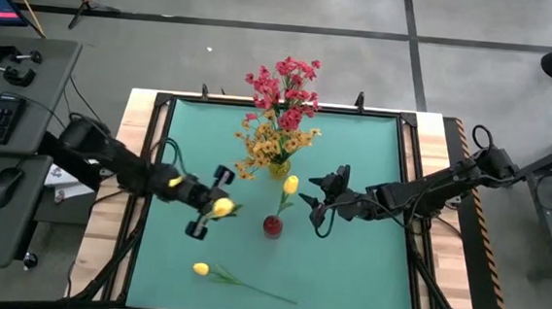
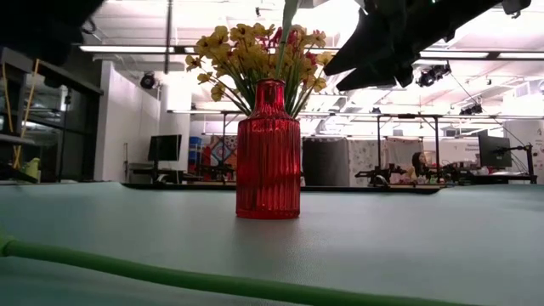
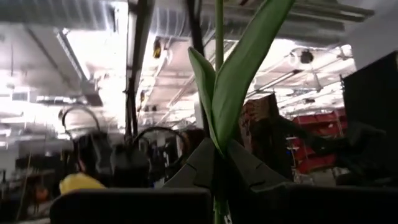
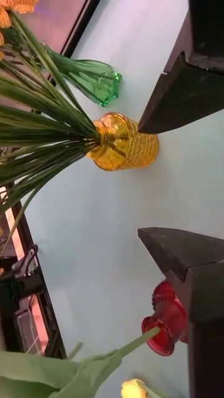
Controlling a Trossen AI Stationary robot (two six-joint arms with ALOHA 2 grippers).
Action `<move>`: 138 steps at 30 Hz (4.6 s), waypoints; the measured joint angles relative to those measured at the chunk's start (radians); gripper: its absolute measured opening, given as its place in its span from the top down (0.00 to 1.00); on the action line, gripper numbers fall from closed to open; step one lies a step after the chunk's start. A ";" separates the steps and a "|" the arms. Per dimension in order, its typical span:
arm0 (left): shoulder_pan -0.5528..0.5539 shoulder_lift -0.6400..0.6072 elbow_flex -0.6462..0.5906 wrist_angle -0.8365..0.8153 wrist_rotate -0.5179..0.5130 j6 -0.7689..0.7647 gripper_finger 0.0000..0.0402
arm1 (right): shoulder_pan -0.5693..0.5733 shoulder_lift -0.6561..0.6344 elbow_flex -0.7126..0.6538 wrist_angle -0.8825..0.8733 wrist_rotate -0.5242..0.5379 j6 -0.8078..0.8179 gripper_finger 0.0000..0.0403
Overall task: Sort flowers into vase by color
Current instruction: Put the top yellow tulip into the red vase, then put the yellow tulip into the red vase
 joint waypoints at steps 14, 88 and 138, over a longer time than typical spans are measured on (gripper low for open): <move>0.109 0.196 0.179 0.005 0.176 -0.145 0.99 | 0.000 0.000 0.000 -0.008 -0.008 -0.001 0.38; 0.194 0.405 0.418 -0.288 0.259 -0.405 0.97 | -0.001 0.000 0.000 -0.060 -0.003 0.001 0.38; 0.414 0.159 0.260 -0.308 0.837 -0.771 0.54 | -0.001 0.000 0.000 -0.092 -0.015 0.042 0.38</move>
